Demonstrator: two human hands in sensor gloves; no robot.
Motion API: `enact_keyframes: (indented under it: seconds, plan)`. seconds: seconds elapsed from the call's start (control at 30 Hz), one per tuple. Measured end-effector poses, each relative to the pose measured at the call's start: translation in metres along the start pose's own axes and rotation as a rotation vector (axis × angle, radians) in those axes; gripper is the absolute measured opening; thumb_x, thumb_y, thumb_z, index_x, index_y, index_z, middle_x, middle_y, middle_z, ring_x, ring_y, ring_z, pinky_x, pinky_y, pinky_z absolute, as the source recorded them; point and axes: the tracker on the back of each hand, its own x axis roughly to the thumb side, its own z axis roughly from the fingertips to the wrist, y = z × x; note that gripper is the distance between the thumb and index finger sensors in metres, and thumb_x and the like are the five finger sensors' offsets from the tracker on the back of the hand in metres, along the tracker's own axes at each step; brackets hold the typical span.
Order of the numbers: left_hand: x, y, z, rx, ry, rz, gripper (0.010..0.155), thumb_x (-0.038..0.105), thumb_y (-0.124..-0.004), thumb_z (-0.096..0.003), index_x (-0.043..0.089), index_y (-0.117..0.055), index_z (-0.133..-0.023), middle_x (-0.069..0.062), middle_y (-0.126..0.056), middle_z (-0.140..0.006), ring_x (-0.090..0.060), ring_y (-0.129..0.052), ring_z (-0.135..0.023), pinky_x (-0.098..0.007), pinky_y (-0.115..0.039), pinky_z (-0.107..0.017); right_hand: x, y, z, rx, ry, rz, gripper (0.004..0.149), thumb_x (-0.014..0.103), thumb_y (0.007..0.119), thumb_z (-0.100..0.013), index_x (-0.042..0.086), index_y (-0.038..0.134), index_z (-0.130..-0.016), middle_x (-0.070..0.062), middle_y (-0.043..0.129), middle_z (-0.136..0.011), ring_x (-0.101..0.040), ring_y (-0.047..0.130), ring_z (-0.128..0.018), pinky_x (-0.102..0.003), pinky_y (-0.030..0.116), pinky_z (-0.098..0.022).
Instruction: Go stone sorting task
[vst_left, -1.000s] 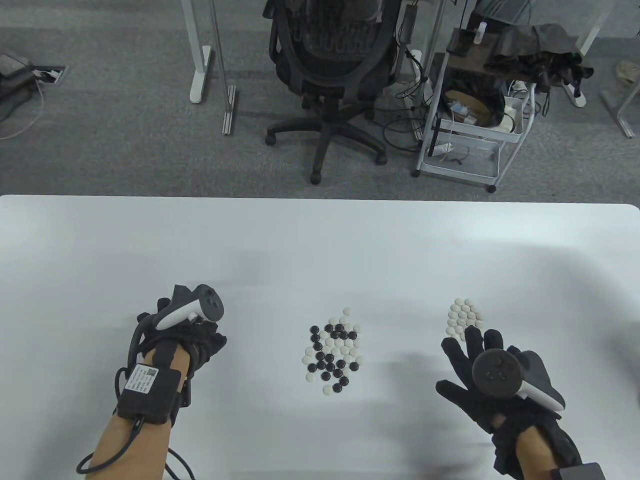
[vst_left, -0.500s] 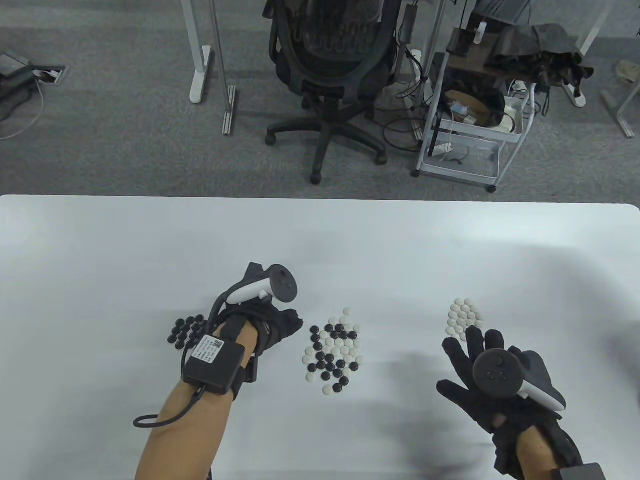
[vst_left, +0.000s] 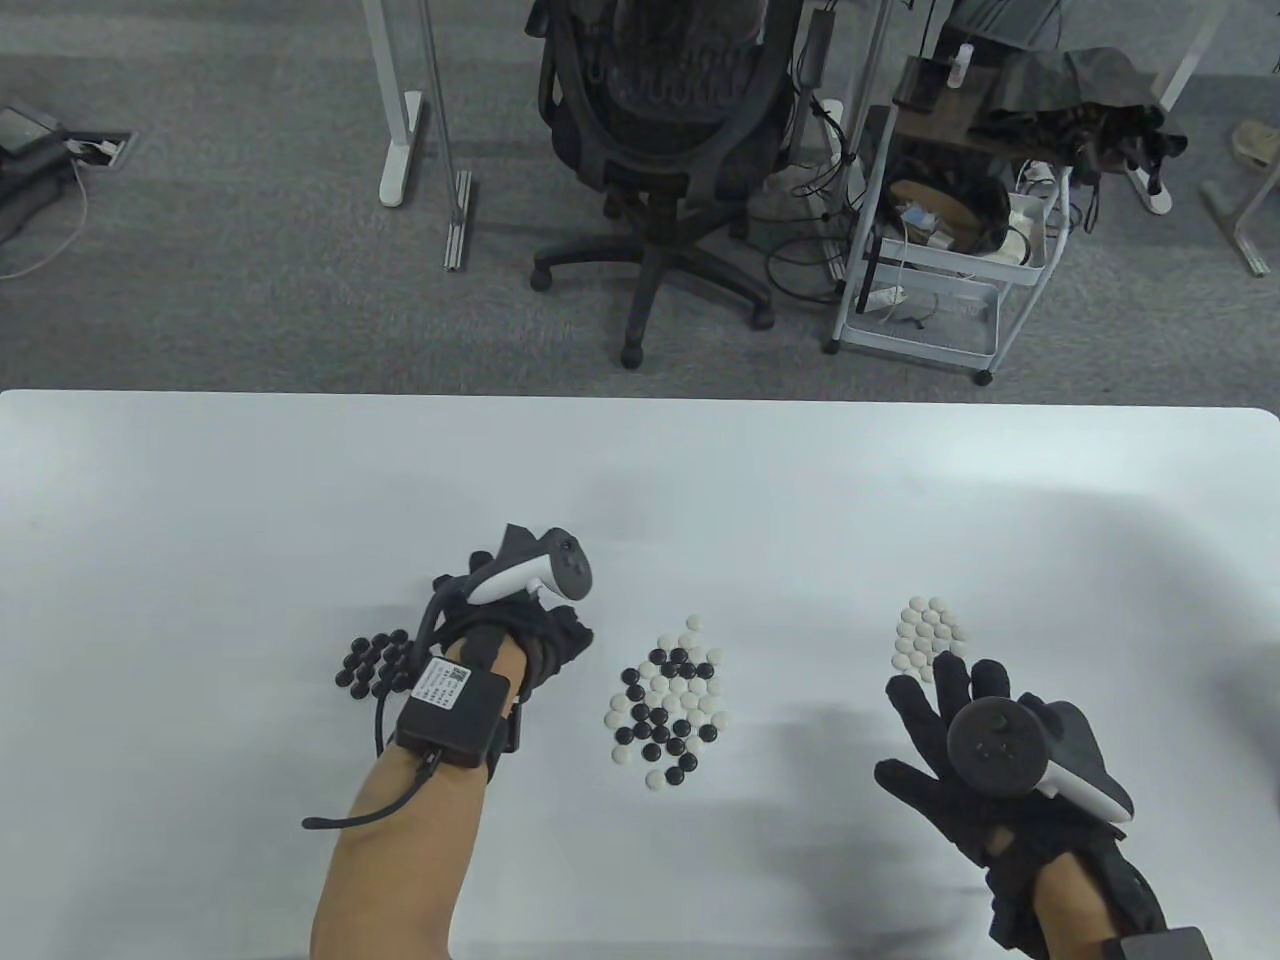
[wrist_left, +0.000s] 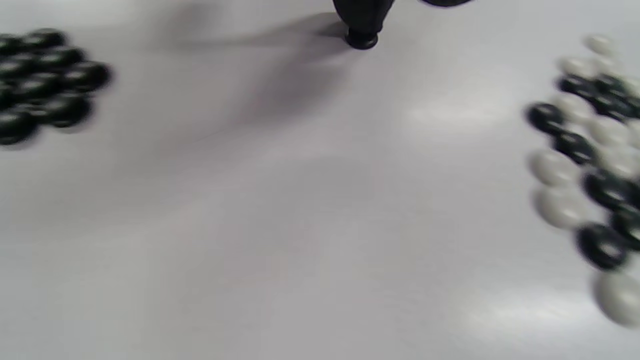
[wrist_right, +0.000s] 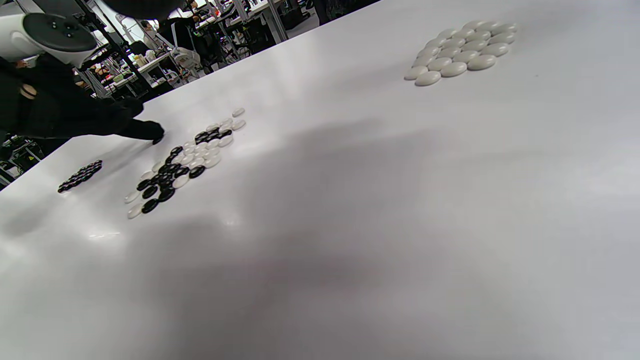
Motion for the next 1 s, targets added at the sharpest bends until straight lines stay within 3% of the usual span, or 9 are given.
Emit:
enact_keyframes:
  seconds: [0.17, 0.47, 0.77, 0.9, 1.0]
  plan:
    - [-0.052, 0.005, 0.006, -0.001, 0.139, 0.121, 0.067, 0.048, -0.040, -0.0559, 0.026, -0.049, -0.119, -0.027, 0.017, -0.113, -0.057, 0.020, -0.091, -0.083, 0.003, -0.057, 0.000, 0.001, -0.001, 0.007, 0.002, 0.001, 0.080, 0.054, 0.050, -0.056, 0.010, 0.016, -0.114, -0.033, -0.008, -0.105, -0.059, -0.014, -0.085, -0.078, -0.001, -0.048]
    - [-0.083, 0.003, 0.013, 0.005, 0.236, 0.159, 0.067, 0.047, -0.041, -0.0566, 0.025, -0.048, -0.119, -0.027, 0.017, -0.112, -0.057, 0.021, -0.091, -0.083, 0.003, -0.058, 0.000, 0.002, -0.001, 0.013, 0.005, 0.003, 0.080, 0.054, 0.050, -0.056, 0.010, 0.016, -0.114, -0.033, -0.008, -0.105, -0.059, -0.014, -0.085, -0.078, -0.001, -0.048]
    - [-0.081, 0.010, 0.023, 0.020, 0.256, 0.150, 0.068, 0.048, -0.042, -0.0568, 0.024, -0.049, -0.120, -0.026, 0.020, -0.112, -0.056, 0.022, -0.091, -0.082, 0.005, -0.056, 0.000, 0.001, -0.001, 0.010, 0.002, 0.001, 0.081, 0.054, 0.050, -0.056, 0.010, 0.015, -0.114, -0.033, -0.008, -0.105, -0.059, -0.014, -0.085, -0.078, -0.001, -0.048]
    - [-0.060, 0.020, 0.035, 0.049, 0.195, 0.097, 0.068, 0.047, -0.044, -0.0577, 0.022, -0.053, -0.120, -0.026, 0.016, -0.114, -0.056, 0.022, -0.091, -0.082, 0.005, -0.057, 0.000, 0.001, -0.002, 0.011, 0.000, 0.000, 0.081, 0.054, 0.050, -0.056, 0.010, 0.015, -0.114, -0.033, -0.008, -0.105, -0.059, -0.014, -0.085, -0.078, -0.001, -0.048]
    - [-0.036, 0.021, 0.040, 0.004, 0.085, 0.064, 0.070, 0.048, -0.045, -0.0575, 0.019, -0.061, -0.119, -0.027, 0.011, -0.116, -0.057, 0.018, -0.093, -0.083, 0.004, -0.057, 0.000, 0.001, -0.002, 0.012, -0.001, 0.001, 0.081, 0.054, 0.050, -0.056, 0.010, 0.015, -0.114, -0.033, -0.008, -0.105, -0.059, -0.014, -0.085, -0.078, -0.001, -0.048]
